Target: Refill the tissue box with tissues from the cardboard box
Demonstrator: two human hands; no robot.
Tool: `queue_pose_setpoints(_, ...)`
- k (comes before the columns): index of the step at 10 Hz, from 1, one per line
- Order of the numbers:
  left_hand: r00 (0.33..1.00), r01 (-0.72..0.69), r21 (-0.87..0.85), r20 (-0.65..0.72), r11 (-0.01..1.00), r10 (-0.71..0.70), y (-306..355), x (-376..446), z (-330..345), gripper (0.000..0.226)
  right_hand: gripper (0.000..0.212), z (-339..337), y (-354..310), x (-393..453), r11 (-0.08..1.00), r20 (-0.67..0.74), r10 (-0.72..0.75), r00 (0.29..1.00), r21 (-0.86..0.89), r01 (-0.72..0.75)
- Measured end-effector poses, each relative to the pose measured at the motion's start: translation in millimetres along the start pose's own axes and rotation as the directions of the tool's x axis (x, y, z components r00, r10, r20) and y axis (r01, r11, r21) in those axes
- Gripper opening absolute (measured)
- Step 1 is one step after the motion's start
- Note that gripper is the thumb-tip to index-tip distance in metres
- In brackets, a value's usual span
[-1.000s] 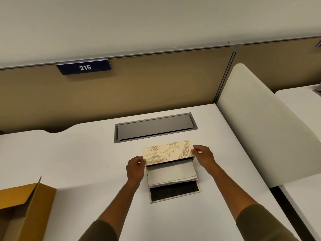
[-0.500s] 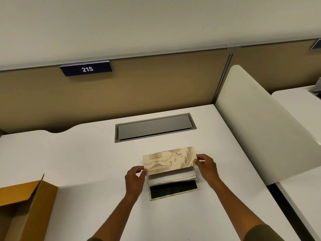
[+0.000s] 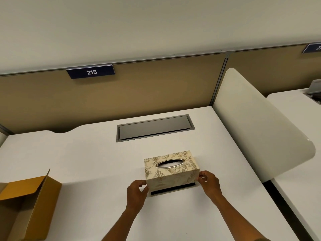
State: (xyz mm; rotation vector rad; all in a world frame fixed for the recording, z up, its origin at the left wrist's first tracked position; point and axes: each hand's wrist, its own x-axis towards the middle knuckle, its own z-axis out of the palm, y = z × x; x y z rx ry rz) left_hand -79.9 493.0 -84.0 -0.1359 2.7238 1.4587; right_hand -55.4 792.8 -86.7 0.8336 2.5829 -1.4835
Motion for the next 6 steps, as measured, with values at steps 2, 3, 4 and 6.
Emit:
queue_pose_setpoints(2,0.998,0.016,0.03,0.053,0.999,-0.017,2.7,-13.1,2.1,0.019,0.021,5.4,7.7,-11.3,0.994,0.027,0.09,0.996,-0.07,-0.088)
queue_pose_setpoints(3,0.996,0.026,0.04,0.088,0.999,-0.03,3.3,-19.3,0.9,0.024,0.025,4.6,6.7,-18.9,0.993,0.042,0.091,0.995,-0.075,-0.087)
queue_pose_setpoints(4,0.995,0.02,0.047,0.094,0.999,-0.024,0.6,-21.2,-0.4,0.028,0.03,1.9,5.3,-22.9,0.993,0.025,0.065,0.998,-0.099,-0.062)
queue_pose_setpoints(6,0.998,0.019,0.03,0.053,0.999,-0.021,1.0,-18.1,-11.4,0.038,0.034,-1.4,-16.1,-24.7,0.998,-0.184,-0.034,0.982,-0.055,0.024)
